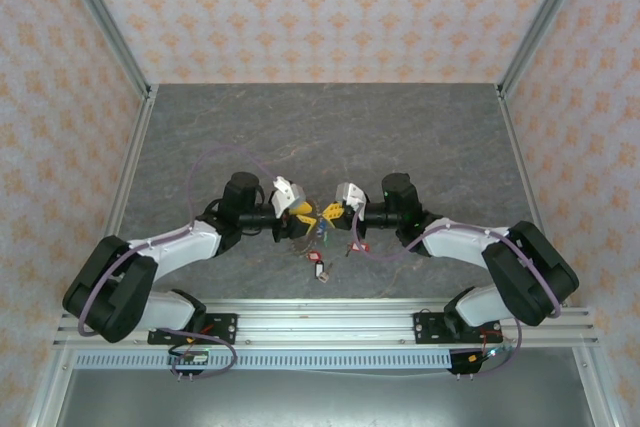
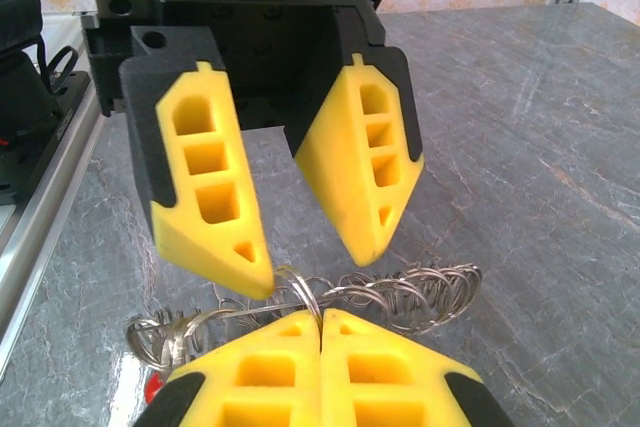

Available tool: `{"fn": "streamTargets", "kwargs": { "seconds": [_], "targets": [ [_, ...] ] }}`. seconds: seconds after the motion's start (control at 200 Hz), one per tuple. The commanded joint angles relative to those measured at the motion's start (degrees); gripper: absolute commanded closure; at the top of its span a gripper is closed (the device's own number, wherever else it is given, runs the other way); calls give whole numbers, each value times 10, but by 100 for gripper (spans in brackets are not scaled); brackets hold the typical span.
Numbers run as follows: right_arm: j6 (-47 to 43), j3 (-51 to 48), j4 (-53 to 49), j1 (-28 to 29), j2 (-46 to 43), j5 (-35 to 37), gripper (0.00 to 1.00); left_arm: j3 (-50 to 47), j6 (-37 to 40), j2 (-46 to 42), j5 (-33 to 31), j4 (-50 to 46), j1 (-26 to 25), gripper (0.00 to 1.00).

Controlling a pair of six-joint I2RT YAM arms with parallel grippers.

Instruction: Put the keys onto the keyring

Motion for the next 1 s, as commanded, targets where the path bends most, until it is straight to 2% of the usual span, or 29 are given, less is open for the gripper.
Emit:
{"fn": "streamTargets", "kwargs": {
  "seconds": [0.0, 0.275, 0.475, 0.525, 0.806, 0.906, 0.996],
  "targets": [
    [-3, 18, 22, 3, 8, -20, 100, -8, 16, -23, -1, -7, -3, 59],
    [3, 19, 28, 2, 7, -38, 100, 0, 22, -11, 10, -17, -2, 61],
    [9, 21, 29, 3, 4, -48, 100, 10, 11, 13, 19, 13, -4, 62],
    [11, 21, 30, 2, 4, -49, 100, 18, 16, 20, 29, 8, -3, 68],
    [13, 23, 33, 2, 9, -48, 100, 30, 20, 33, 45, 2, -4, 70],
    [16, 25, 36, 2, 13, -50, 100, 31, 21, 34, 48, 2, -4, 77],
    [16, 26, 36, 3, 16, -51, 100, 33, 21, 36, 49, 3, -5, 79]
  ]
}}
